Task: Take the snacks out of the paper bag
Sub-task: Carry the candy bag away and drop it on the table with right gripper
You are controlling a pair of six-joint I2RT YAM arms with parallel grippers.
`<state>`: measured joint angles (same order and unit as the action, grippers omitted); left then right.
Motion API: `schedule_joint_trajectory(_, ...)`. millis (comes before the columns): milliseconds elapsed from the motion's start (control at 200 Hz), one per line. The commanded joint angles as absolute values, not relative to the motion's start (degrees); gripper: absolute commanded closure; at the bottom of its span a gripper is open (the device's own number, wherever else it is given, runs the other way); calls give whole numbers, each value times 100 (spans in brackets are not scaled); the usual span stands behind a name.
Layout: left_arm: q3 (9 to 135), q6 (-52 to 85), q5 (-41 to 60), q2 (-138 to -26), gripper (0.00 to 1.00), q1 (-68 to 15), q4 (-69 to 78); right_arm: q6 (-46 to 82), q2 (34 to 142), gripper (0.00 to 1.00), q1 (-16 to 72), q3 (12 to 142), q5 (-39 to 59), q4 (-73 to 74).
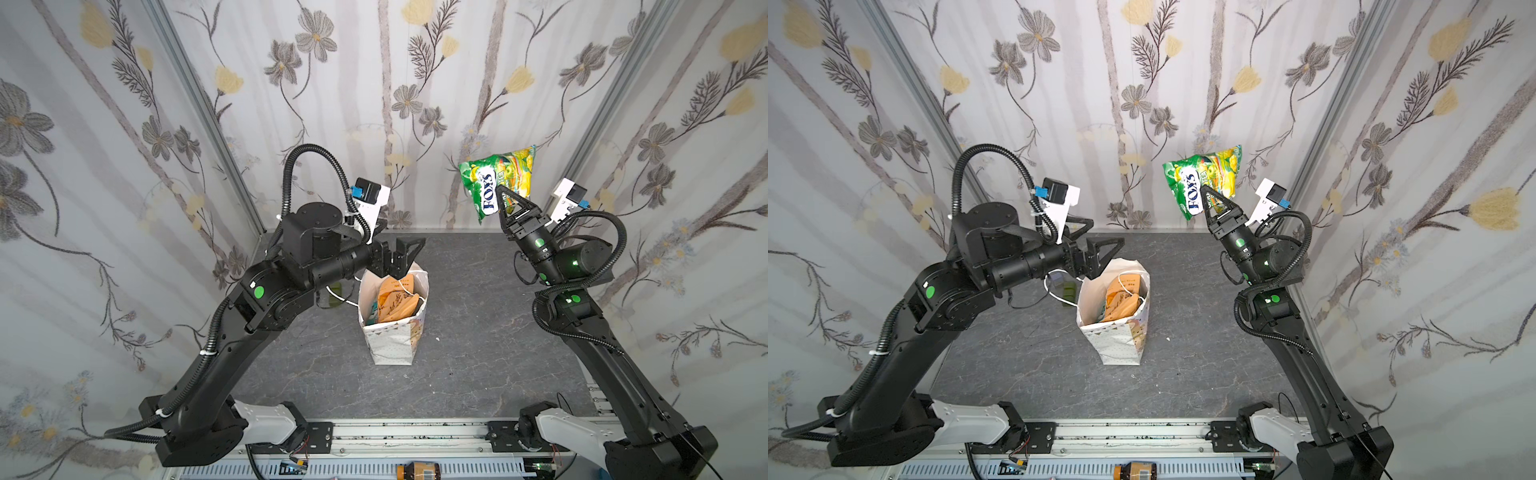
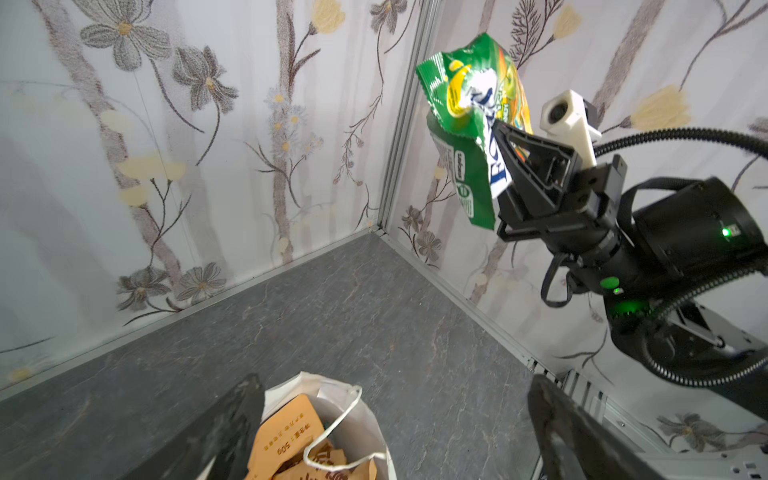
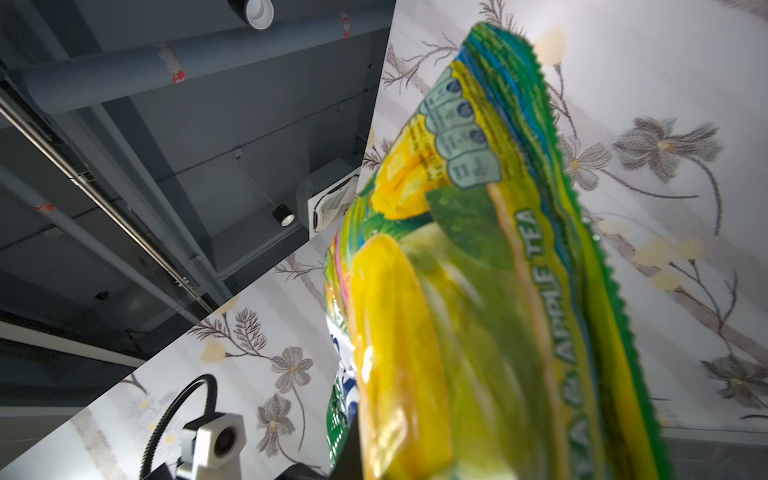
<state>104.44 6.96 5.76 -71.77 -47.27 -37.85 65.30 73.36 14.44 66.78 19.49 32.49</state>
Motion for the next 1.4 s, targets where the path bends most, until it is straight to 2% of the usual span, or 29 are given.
schedule_joint_trajectory(0,9795,281,475,-6581,0,-4728,-3280,6461,7477,100,998,6750,2269,2872)
schedule_joint_trajectory(210,8549,-43,435,-5707,0,-4715,-3423,6245,7964,100,-16,6868,2546,2352)
schedule_joint_trajectory(400,8078,91,228,-5682,0,-4729,-3816,5889,8598,100,-606,6950,2593,2048)
schedule_joint_trajectory(630,7481,327,1,-5505,0,-4727,-3410,5741,10060,100,-1046,7325,2694,2039)
schedule_joint_trajectory(1059,7436,372,-228,-5554,0,-4716,-3207,5960,13228,100,-1303,9515,2564,1420)
schedule_joint_trajectory(1269,7376,941,-514,-5611,0,-4715,-3002,6032,13948,94,-1316,10130,2215,954)
schedule_joint_trajectory(1399,7199,1317,-729,-5493,0,-4722,-2854,6058,14109,86,-1309,10129,2110,857)
